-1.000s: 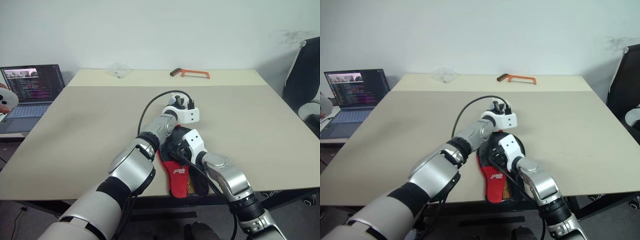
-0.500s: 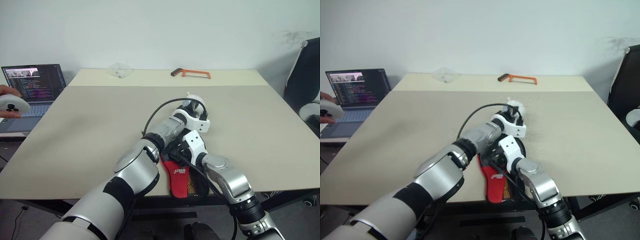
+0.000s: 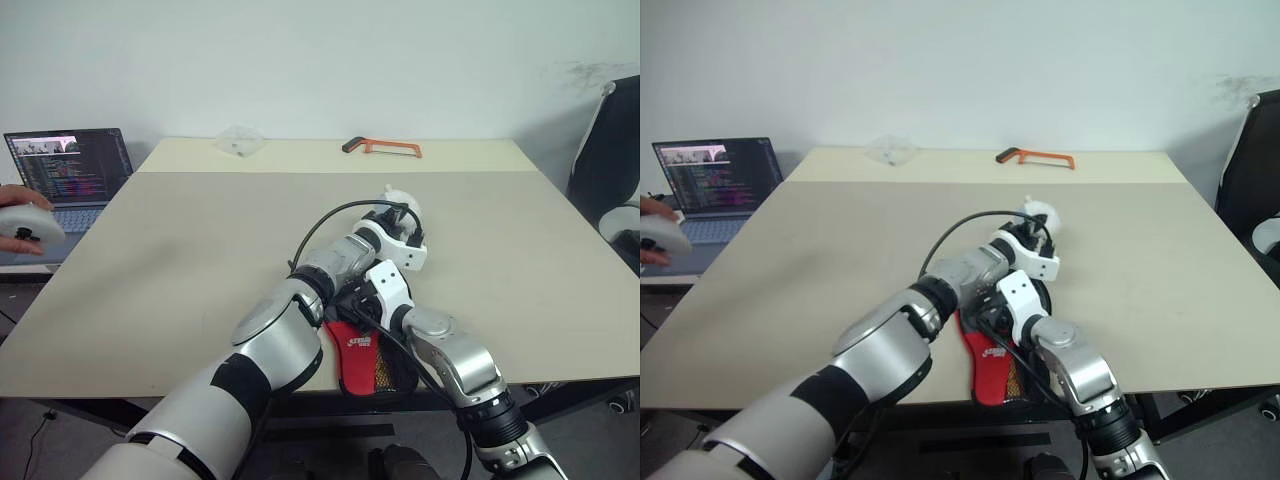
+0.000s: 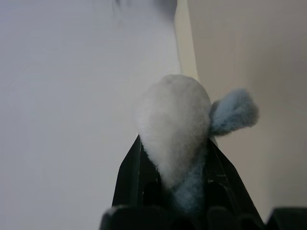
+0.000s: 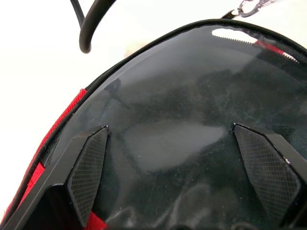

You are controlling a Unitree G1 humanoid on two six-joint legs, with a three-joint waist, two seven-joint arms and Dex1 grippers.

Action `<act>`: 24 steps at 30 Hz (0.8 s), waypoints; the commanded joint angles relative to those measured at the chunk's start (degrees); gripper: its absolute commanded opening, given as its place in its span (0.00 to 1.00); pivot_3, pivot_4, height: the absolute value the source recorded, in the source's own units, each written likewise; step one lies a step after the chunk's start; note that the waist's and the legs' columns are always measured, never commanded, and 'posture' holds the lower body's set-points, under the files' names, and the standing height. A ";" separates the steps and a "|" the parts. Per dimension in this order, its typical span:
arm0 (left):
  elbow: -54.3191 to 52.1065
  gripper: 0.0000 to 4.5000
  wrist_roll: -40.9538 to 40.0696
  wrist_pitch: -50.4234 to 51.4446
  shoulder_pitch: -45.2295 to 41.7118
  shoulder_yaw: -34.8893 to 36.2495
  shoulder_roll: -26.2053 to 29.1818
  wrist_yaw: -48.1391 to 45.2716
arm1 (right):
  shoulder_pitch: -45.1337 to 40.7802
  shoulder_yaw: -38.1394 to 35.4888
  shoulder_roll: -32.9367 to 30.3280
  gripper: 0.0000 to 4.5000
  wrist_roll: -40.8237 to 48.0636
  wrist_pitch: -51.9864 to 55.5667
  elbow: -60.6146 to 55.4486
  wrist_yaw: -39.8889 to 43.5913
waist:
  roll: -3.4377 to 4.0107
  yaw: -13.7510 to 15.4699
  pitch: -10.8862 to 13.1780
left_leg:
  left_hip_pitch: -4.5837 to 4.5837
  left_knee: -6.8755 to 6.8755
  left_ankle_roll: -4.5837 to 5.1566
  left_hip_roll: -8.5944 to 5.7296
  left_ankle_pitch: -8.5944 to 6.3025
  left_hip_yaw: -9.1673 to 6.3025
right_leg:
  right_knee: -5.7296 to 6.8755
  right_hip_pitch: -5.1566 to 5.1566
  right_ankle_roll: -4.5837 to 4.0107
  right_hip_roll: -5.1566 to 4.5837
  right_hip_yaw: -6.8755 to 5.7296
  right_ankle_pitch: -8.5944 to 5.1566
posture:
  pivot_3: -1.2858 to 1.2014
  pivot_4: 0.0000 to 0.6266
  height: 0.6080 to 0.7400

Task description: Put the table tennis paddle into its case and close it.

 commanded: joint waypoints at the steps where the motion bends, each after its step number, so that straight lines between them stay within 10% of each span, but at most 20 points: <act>1: -1.96 0.09 -3.36 -3.44 -2.64 2.85 -2.11 -4.74 | 1.15 0.97 0.20 1.00 -0.41 2.79 5.09 0.35 | 0.00 0.00 0.00 | 0.00 0.00 0.00 0.00 0.00 0.01 | 0.00 0.00 0.00 0.00 0.00 0.00 | 0.52 0.24 1.00; 17: -2.97 0.09 -22.86 -2.25 2.61 20.99 0.22 -51.11 | -1.66 0.77 0.18 1.00 -0.55 0.75 9.76 2.44 | 0.02 -0.32 -0.33 | 0.36 0.00 0.02 0.07 0.00 -0.01 | -0.05 0.62 0.00 0.13 -0.06 -0.01 | 0.52 0.24 1.00; 24: -3.29 0.63 -23.19 -0.49 2.74 21.54 1.13 -53.68 | -3.10 1.04 0.37 1.00 -0.80 -0.63 12.13 3.27 | 0.03 -0.71 -0.32 | 0.45 -0.05 0.02 0.16 0.00 -0.04 | -0.08 0.69 0.00 0.20 -0.07 -0.02 | 0.52 0.24 1.00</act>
